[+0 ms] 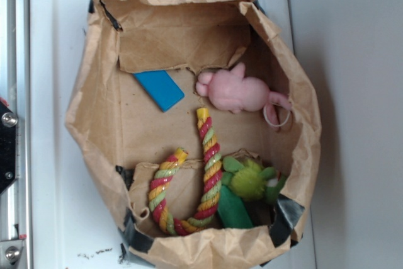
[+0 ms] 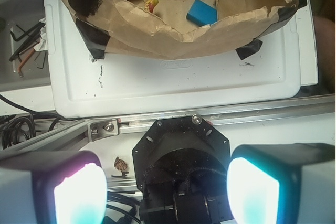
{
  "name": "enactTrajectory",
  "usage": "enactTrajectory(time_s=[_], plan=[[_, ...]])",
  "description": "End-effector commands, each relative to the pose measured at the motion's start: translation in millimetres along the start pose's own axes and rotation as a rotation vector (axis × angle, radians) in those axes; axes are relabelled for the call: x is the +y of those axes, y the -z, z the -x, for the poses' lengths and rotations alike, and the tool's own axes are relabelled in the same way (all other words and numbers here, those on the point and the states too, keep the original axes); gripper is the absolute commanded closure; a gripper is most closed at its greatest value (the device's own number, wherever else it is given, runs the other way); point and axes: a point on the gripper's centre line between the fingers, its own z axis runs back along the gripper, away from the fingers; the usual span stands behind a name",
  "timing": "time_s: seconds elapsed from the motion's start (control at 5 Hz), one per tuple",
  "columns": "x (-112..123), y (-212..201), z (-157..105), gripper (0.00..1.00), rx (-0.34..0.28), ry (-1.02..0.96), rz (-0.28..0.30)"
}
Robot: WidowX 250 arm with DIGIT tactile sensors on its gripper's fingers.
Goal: Grab the multicolored rope.
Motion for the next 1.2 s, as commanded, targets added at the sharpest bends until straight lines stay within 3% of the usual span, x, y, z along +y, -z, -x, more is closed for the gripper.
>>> enactTrajectory(time_s=[0.0, 0.4, 0.6, 1.0], plan=[[0.0, 0.0, 0.0, 0.00, 0.000, 0.000, 0.000], [-2.8, 18.9, -84.4, 0.00, -0.033, -0.163, 0.023], [-2.8, 34.1, -108.4, 0.00, -0.044, -0.193, 0.026], [15.0, 73.6, -144.7, 0.00, -0.068, -0.369, 0.096]])
